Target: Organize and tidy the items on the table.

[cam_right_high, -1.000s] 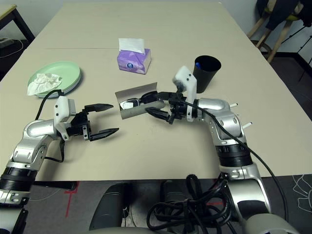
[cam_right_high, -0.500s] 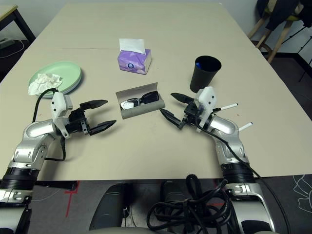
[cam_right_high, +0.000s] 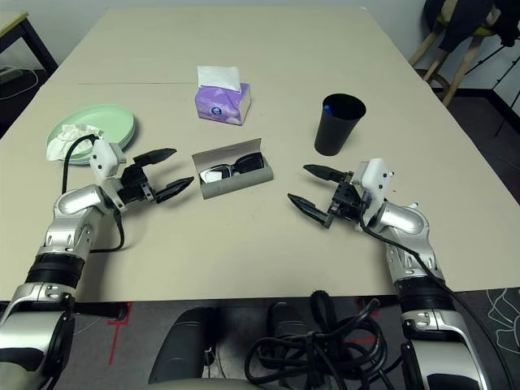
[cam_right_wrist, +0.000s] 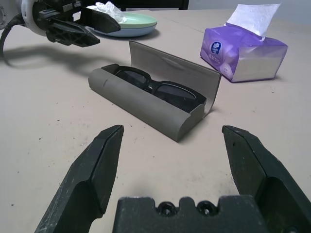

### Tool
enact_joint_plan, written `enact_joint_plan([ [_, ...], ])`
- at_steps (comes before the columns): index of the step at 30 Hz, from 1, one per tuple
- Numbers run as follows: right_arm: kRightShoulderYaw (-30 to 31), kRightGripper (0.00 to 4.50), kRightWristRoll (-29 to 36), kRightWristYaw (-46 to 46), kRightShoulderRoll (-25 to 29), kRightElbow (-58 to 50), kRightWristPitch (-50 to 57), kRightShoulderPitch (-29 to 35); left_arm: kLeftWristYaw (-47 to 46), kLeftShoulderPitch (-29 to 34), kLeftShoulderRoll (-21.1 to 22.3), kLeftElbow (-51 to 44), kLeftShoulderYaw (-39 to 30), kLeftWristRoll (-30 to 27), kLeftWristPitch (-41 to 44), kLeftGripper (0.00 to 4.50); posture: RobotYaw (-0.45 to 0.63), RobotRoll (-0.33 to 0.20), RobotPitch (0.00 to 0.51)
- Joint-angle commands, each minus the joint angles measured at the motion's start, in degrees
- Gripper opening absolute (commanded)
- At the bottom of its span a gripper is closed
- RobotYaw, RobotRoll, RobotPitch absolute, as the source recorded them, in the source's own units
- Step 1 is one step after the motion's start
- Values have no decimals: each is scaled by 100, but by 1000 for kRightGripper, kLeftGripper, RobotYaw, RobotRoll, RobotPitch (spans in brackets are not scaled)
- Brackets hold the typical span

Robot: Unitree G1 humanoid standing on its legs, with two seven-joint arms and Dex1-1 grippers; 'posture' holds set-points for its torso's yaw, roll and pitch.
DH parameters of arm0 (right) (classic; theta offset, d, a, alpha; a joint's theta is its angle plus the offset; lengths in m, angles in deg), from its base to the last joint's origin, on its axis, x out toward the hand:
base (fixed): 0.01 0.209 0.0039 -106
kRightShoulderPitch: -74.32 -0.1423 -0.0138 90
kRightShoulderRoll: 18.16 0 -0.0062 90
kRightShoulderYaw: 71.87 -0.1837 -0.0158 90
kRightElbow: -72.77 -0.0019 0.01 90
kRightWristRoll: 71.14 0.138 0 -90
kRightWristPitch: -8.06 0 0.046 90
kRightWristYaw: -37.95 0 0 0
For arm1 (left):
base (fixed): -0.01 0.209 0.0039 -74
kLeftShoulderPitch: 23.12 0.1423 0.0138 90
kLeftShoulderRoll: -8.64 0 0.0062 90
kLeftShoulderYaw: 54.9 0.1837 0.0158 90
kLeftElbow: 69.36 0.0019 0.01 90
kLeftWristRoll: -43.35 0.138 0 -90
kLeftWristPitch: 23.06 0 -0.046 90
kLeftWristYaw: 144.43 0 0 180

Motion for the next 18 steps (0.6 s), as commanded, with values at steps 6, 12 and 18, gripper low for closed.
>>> enact_joint_plan([
  [6, 6, 4500, 68, -117, 1, -59, 35, 39, -856, -460, -99, 678, -142, 253, 449, 22, 88, 0, 102],
  [12, 17, 4500, 56, -154, -8, -40, 8, 23, -1339, -781, -235, 1084, -88, 481, 402, 22, 86, 0, 102],
  [18, 19, 4500, 75, -167, 1, -94, 10, 96, -1381, -1107, -479, 1556, 44, 686, 192, 22, 82, 0, 101],
])
